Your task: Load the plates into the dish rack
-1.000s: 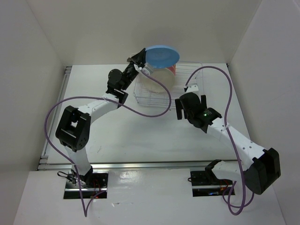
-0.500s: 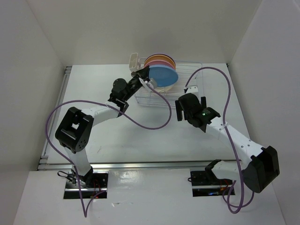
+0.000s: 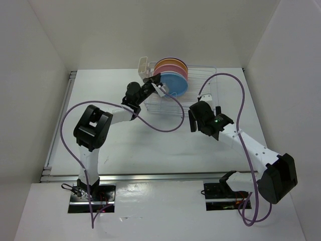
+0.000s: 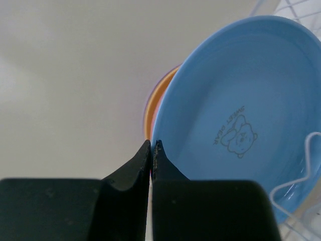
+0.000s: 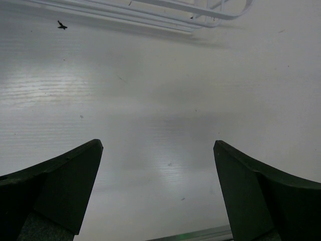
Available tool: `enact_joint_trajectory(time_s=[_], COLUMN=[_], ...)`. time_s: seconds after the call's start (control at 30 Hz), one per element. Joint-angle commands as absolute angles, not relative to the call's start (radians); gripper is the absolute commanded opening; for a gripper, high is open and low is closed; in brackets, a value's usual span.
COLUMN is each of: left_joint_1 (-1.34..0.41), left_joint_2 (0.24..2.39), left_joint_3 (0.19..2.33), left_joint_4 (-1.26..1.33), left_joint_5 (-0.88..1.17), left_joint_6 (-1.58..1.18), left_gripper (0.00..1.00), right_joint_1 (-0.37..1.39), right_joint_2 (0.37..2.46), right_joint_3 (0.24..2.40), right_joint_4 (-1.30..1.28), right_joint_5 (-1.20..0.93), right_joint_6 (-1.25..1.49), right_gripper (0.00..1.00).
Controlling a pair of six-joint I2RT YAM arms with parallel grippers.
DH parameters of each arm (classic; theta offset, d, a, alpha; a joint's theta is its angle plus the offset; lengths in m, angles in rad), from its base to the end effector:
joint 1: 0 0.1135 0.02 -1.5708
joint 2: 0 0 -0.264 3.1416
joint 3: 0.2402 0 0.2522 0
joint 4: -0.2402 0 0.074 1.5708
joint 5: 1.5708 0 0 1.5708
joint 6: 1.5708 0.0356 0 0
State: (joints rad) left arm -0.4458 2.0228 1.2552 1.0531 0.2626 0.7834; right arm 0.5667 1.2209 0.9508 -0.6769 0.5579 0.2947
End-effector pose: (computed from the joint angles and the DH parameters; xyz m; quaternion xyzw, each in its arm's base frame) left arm 0.4086 -0.2055 0.2546 0.4282 0.4250 0.0560 0.7955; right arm 0.2147 0.1143 0.2694 -0.0403 0.9180 -0.1150 0.3775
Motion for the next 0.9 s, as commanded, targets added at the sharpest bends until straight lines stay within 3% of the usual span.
enact_joint_trajectory(time_s=[0.0,0.1,0.17,0.2,0.23,0.3,0.4,0.57,0.7,0.87], left_joint_1=[-0.448,-0.448,-0.448,-0.448,-0.448,-0.448,-0.448,-0.459,-0.491,-0.587], left_joint_2=[2.051,2.074,2.074,2.074,2.074,2.074,2.065,1.976,1.835,1.582], left_joint_3=[1.308,1.298,1.284,1.284,1.272,1.249,1.239,1.221,1.242,1.292], left_joint_4=[1.131,1.109,1.109,1.097,1.085,1.085,1.062,1.048,0.942,0.596], left_joint_5=[0.302,0.302,0.292,0.291,0.291,0.266,0.233,0.203,0.105,-0.167], left_joint_6=[0.793,0.805,0.805,0.814,0.815,0.804,0.795,0.772,0.723,0.55], left_gripper=[0.0,0.0,0.07,0.14,0.32,0.55,0.78,0.93,0.95,0.96], right_joint_1=[0.561,0.561,0.561,0.561,0.561,0.561,0.561,0.561,0.561,0.561], right_joint_2=[1.213,1.213,1.224,1.235,1.235,1.244,1.255,1.255,1.236,1.226], right_joint_3=[1.009,1.02,1.029,1.029,1.038,1.039,1.039,1.039,1.029,1.019], right_joint_4=[-0.736,-0.745,-0.746,-0.746,-0.746,-0.735,-0.723,-0.681,-0.64,-0.534], right_joint_5=[0.592,0.592,0.592,0.592,0.592,0.601,0.601,0.591,0.58,0.561], right_joint_6=[0.336,0.336,0.336,0.336,0.336,0.325,0.316,0.316,0.316,0.249], right_gripper=[1.0,1.0,1.0,1.0,1.0,1.0,1.0,1.0,1.0,1.0])
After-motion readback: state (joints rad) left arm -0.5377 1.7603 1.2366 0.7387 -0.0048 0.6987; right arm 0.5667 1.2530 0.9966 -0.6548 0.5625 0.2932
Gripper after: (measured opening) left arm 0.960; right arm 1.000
